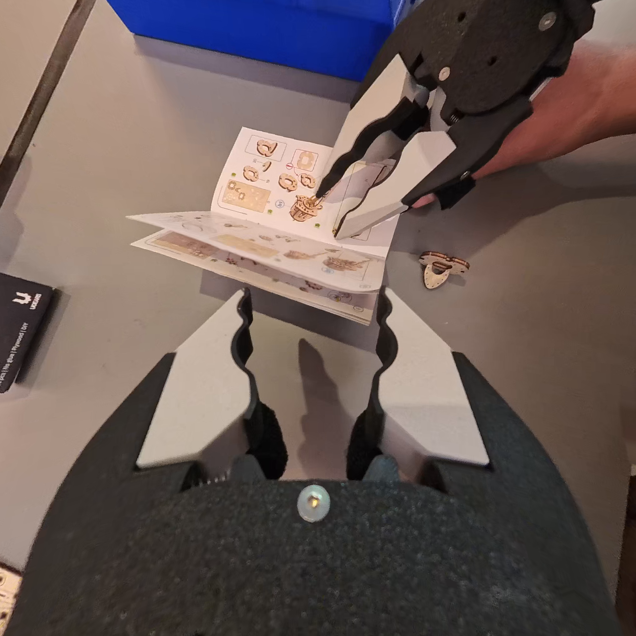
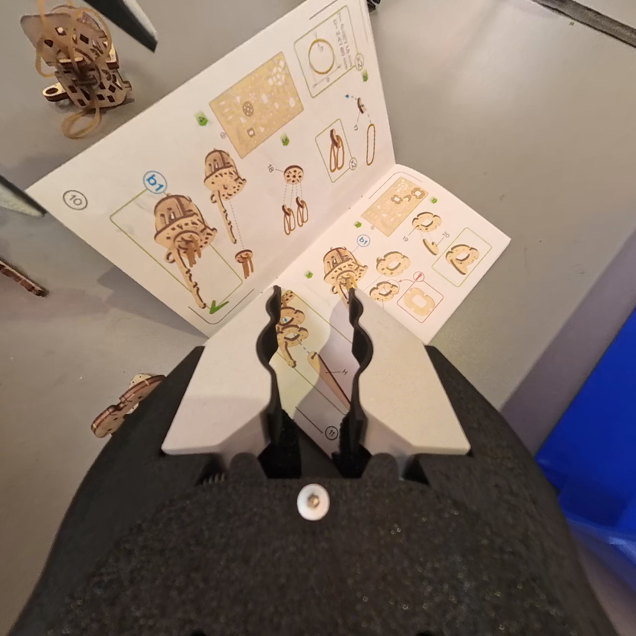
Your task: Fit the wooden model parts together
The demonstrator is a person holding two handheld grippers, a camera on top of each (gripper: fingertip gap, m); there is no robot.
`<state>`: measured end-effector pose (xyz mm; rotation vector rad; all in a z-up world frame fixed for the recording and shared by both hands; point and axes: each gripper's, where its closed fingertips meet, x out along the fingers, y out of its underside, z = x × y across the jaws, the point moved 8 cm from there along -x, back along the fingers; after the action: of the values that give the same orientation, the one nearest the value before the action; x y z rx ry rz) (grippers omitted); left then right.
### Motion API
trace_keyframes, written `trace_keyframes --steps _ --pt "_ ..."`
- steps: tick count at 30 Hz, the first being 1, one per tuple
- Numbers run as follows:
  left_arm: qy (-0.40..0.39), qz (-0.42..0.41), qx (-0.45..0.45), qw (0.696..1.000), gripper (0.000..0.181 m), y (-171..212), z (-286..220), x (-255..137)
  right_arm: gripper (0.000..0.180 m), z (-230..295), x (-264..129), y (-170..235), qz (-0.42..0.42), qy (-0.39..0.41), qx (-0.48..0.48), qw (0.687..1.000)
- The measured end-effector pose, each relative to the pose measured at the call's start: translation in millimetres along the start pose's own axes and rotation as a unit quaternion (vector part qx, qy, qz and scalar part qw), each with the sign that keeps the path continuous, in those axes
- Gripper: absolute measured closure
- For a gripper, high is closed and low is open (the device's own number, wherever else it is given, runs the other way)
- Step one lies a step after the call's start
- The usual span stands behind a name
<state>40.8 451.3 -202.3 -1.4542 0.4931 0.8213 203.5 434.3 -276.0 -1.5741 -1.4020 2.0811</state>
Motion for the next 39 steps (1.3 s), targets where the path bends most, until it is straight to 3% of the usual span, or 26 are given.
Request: trace_keyframes --steps 15,21,24,28,33,36,39 --pt "-0.005 0.010 0.007 1.000 0.110 12.0 3.9 2.4 0.134 3.1 -3.7 -0.6 -0.011 -0.016 -0.013 1.000" --pt "0.003 0.006 0.007 1.000 0.112 11.3 2.7 5.0 0.133 41.2 -28.8 -26.2 -0.134 -0.172 -0.027 0.976" --pt "0.004 0.005 0.010 1.000 0.112 10.0 2.6 5.3 0.142 49.9 -29.4 -28.2 -0.141 -0.210 -0.041 0.967" --pt "0.007 0.000 0.007 1.000 0.114 9.4 3.6 3.9 0.155 50.9 -25.4 -28.9 -0.152 -0.179 -0.077 0.969" --pt "0.021 -0.008 -0.007 1.000 0.124 10.3 4.6 2.5 0.155 55.0 -24.9 -34.2 -0.168 -0.116 -0.112 0.973" --pt "0.030 -0.013 -0.014 0.999 0.126 9.6 4.4 2.9 0.167 58.1 -28.7 -35.0 -0.182 -0.081 -0.138 0.970" --pt "0.021 -0.011 -0.006 1.000 0.128 8.6 4.1 2.2 0.169 59.3 -32.4 -34.4 -0.183 -0.080 -0.139 0.970"
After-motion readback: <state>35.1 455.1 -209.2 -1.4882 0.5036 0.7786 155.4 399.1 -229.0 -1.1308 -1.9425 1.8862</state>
